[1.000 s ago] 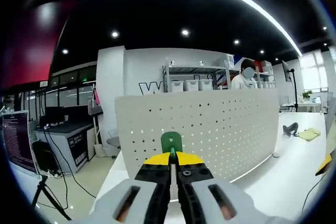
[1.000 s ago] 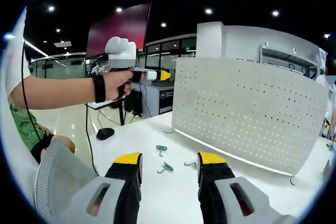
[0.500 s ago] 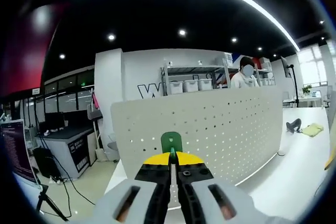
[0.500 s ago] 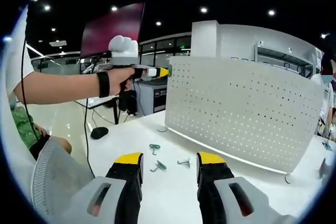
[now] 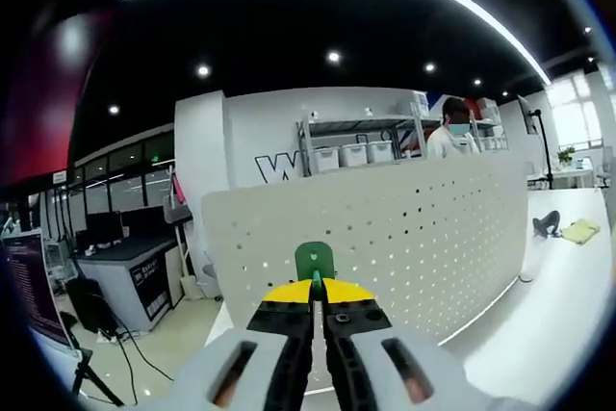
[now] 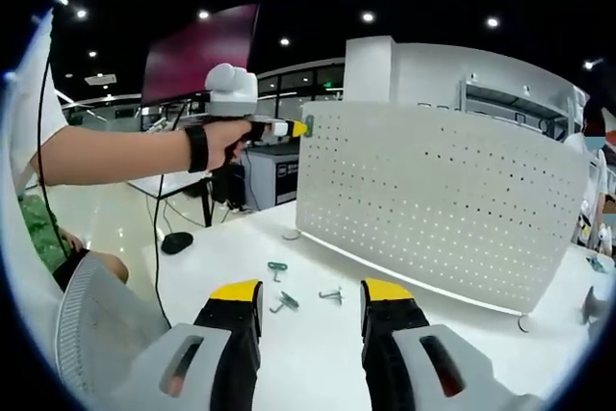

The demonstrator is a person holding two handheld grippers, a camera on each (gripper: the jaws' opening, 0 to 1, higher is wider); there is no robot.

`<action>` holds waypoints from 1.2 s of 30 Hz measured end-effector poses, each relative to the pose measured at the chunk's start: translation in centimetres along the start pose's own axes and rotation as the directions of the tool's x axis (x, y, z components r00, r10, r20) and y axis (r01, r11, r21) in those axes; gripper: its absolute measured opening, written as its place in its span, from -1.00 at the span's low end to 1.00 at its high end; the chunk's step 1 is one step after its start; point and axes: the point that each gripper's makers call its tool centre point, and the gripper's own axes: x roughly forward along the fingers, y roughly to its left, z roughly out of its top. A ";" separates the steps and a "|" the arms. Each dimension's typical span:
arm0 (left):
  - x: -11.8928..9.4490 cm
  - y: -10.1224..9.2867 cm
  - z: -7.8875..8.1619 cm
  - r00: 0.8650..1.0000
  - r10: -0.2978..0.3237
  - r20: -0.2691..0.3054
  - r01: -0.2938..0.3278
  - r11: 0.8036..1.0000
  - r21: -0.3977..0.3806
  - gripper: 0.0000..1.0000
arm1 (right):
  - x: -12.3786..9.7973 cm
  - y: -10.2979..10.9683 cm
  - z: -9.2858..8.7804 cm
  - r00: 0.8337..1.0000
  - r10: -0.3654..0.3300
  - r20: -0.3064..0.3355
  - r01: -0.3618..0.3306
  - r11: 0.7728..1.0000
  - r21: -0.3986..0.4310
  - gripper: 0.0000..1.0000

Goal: Insert the hook assembly into the mounting plate slot until the hook locks in place.

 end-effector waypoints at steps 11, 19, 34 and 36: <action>1.9 0.8 0.7 1.000 0.020 0.009 -0.020 1.000 0.015 -0.97 | -0.2 -0.5 -0.1 1.000 -0.020 -0.005 0.020 1.000 0.003 -0.18; 2.9 1.5 1.0 0.999 0.030 0.012 -0.030 1.000 0.003 -0.97 | -0.2 -0.8 -0.3 0.999 -0.033 -0.017 0.033 0.999 0.008 -0.18; 5.4 2.2 1.2 0.999 0.044 0.005 -0.044 0.999 -0.003 -0.96 | -0.5 -1.6 -0.8 0.997 -0.064 -0.031 0.064 0.998 0.021 -0.19; 5.6 2.5 1.2 0.999 0.047 0.004 -0.047 0.999 -0.013 -0.96 | -0.6 -1.9 -0.7 0.997 -0.072 -0.029 0.073 0.997 0.023 -0.19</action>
